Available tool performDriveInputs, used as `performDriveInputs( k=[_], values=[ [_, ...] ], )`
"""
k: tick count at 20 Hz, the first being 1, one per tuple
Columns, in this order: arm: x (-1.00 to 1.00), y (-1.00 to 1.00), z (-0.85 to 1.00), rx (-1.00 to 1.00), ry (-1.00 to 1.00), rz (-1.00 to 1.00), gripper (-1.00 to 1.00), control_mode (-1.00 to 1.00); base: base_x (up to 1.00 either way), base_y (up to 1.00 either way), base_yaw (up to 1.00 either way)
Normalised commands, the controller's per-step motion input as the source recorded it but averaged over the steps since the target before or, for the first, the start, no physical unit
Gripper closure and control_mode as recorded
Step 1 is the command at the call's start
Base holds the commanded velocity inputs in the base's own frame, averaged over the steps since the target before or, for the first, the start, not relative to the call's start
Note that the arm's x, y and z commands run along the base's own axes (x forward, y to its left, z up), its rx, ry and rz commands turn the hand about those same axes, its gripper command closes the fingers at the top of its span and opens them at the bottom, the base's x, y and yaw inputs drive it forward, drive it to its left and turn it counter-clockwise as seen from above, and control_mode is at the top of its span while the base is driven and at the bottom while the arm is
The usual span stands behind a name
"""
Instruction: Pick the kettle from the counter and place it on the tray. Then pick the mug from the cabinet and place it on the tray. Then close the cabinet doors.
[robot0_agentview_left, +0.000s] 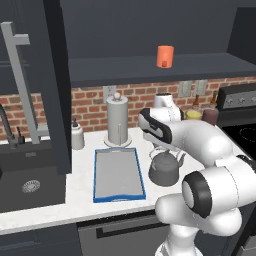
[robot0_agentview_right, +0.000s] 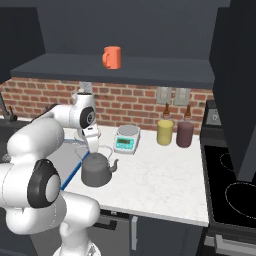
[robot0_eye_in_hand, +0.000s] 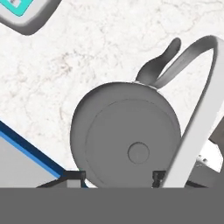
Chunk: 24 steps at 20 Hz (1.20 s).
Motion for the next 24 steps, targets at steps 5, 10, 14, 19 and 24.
performDriveInputs(
  k=[5, 10, 14, 19, 24],
  values=[
    [-0.06, 0.11, 0.00, 0.00, 0.00, 0.02, 1.00, -1.00, 0.00, 0.00, 0.00],
    [-0.22, 0.26, 0.13, 0.00, 0.00, 0.05, 1.00, -1.00, 0.00, 0.00, 0.00],
    [-0.15, 0.32, 0.25, 0.00, 0.00, 0.07, 1.00, -1.00, 0.00, 0.00, 0.00],
    [-0.02, 0.25, 0.30, 0.00, 0.00, 0.07, 1.00, -1.00, 0.00, 0.00, 0.00],
    [0.00, 0.24, 0.23, 0.00, 0.00, 0.05, 1.00, -1.00, 0.00, 0.00, 0.00]
  ],
)
